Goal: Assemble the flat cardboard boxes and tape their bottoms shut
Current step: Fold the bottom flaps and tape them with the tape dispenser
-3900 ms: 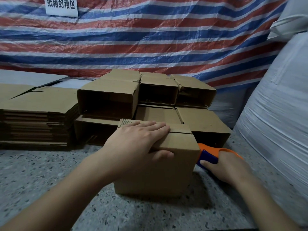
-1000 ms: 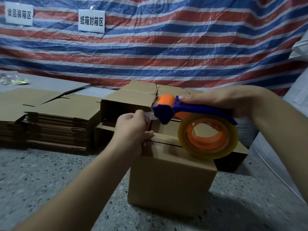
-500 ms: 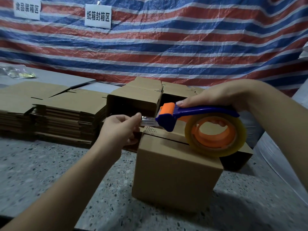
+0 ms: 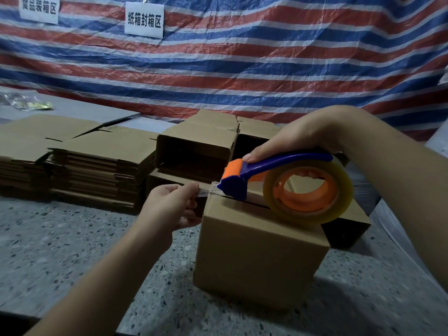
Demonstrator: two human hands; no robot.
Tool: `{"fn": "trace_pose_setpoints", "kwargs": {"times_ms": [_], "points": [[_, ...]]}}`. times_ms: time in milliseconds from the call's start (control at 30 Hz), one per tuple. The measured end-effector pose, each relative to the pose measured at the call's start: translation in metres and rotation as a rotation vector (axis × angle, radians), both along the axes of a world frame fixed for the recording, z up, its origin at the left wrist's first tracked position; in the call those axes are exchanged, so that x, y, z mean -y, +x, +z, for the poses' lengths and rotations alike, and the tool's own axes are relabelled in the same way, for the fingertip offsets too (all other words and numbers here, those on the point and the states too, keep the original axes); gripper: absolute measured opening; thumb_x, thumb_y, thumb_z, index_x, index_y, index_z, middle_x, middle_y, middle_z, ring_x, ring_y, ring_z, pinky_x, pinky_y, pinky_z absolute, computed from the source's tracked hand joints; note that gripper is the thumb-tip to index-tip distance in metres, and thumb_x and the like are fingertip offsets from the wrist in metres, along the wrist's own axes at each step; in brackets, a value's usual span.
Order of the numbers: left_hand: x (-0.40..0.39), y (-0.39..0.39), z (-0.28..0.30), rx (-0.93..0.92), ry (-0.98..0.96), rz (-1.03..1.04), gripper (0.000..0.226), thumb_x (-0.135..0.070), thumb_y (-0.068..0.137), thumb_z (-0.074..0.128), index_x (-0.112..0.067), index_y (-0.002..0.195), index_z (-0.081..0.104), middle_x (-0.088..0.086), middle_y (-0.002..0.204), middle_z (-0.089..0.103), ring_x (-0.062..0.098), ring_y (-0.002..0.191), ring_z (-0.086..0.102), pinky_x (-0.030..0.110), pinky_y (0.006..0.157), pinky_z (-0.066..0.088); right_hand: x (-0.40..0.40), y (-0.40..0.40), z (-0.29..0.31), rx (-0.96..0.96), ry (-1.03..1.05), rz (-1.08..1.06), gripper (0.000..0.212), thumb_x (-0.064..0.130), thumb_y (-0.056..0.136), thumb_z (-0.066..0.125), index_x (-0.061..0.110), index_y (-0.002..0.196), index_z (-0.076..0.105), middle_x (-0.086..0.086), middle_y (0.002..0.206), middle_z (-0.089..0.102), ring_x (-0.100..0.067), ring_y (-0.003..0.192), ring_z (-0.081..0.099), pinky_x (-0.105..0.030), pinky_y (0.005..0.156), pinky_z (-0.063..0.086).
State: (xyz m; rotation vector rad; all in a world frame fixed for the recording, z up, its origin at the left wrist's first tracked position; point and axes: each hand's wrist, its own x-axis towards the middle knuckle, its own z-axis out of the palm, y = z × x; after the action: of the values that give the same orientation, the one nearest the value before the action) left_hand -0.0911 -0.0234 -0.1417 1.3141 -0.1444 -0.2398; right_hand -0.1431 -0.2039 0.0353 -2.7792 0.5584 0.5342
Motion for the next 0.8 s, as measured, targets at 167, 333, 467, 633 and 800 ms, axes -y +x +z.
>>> {"fn": "trace_pose_setpoints", "kwargs": {"times_ms": [167, 333, 467, 633, 800], "points": [[0.000, 0.002, -0.005, -0.009, 0.024, 0.002, 0.020, -0.020, 0.095, 0.061, -0.005, 0.081, 0.060, -0.005, 0.047, 0.049, 0.006, 0.039, 0.045, 0.020, 0.040, 0.044, -0.001, 0.005, 0.000, -0.030, -0.028, 0.021, 0.055, 0.069, 0.081, 0.060, 0.018, 0.101, 0.065, -0.001, 0.065, 0.074, -0.011, 0.051, 0.070, -0.020, 0.044, 0.052], [0.005, -0.001, -0.023, -0.008, 0.156, -0.023, 0.032, -0.036, 0.092, 0.063, -0.008, 0.076, 0.064, 0.002, 0.064, 0.055, 0.017, 0.060, 0.048, 0.026, 0.054, 0.042, -0.003, 0.009, -0.001, -0.041, -0.020, 0.028, 0.049, 0.066, 0.084, 0.060, 0.019, 0.097, 0.065, -0.001, 0.064, 0.073, -0.010, 0.049, 0.068, -0.020, 0.044, 0.052], [0.011, -0.005, -0.027, -0.048, 0.202, -0.041, 0.056, -0.050, 0.088, 0.064, 0.003, 0.101, 0.066, 0.008, 0.076, 0.056, 0.022, 0.068, 0.044, 0.029, 0.056, 0.035, -0.001, 0.010, -0.002, -0.036, -0.001, 0.024, 0.052, 0.067, 0.080, 0.063, 0.018, 0.101, 0.066, -0.001, 0.068, 0.075, -0.010, 0.053, 0.070, -0.020, 0.046, 0.054], [0.012, -0.011, -0.029, -0.095, 0.257, -0.043, 0.048, -0.067, 0.083, 0.058, -0.021, 0.082, 0.067, 0.009, 0.088, 0.062, 0.024, 0.080, 0.053, 0.030, 0.063, 0.040, -0.002, 0.011, -0.003, -0.040, 0.023, 0.021, 0.054, 0.064, 0.075, 0.066, 0.018, 0.102, 0.064, -0.002, 0.069, 0.076, -0.011, 0.055, 0.072, -0.021, 0.046, 0.054], [0.012, -0.018, -0.032, -0.004, 0.265, -0.059, 0.034, -0.050, 0.098, 0.048, -0.021, 0.109, 0.060, 0.008, 0.115, 0.064, 0.026, 0.104, 0.061, 0.043, 0.090, 0.052, -0.003, 0.012, -0.003, -0.040, 0.034, 0.017, 0.053, 0.063, 0.078, 0.065, 0.017, 0.104, 0.064, -0.002, 0.068, 0.076, -0.011, 0.054, 0.071, -0.020, 0.046, 0.053]]}}
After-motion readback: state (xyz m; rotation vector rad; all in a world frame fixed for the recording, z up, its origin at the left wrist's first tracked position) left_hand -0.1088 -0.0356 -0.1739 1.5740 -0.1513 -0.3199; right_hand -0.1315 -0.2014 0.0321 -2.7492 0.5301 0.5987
